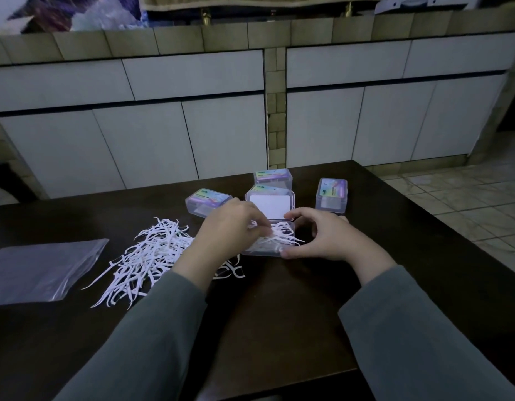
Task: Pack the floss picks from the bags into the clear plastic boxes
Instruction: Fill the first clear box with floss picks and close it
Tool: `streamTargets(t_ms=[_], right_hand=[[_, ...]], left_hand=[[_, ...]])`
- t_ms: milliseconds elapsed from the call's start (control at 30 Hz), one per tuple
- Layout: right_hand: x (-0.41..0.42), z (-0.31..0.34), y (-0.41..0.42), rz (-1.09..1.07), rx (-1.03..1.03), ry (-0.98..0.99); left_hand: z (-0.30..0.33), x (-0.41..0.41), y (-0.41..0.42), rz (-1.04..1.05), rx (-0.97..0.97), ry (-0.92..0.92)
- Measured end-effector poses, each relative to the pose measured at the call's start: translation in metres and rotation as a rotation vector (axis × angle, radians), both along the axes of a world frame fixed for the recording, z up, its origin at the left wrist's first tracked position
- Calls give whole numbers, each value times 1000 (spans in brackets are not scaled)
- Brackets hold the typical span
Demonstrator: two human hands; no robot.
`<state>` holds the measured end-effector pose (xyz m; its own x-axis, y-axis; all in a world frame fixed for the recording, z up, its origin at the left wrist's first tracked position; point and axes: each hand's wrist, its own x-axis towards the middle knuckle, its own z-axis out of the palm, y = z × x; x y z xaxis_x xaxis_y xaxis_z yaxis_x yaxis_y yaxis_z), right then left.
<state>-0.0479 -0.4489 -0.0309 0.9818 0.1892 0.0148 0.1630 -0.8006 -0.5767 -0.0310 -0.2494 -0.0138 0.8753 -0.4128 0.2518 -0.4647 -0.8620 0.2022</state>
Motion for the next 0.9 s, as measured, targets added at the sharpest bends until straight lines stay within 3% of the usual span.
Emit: streamTargets(t_ms=[167,267,367,567,800,900], right_hand=[[0,-2,1,-22,-28,22],[-3,1,1,5,-16,19],[-4,3,0,25,-8,23],[-2,-2,1,8,-4,-4],[-4,-1,2,3,-3,-3],[-5,-1,1,-5,-2,4]], left_hand=[[-1,-3,-6,7,22,-49],[3,-8,-10,-123,-56,-23],[3,-13,-20,-245,12,39],[-3,-7,-15,-177,-60,-20],[6,-6,-11,-154,90,-20],[4,-7,-5,-146,9,-19]])
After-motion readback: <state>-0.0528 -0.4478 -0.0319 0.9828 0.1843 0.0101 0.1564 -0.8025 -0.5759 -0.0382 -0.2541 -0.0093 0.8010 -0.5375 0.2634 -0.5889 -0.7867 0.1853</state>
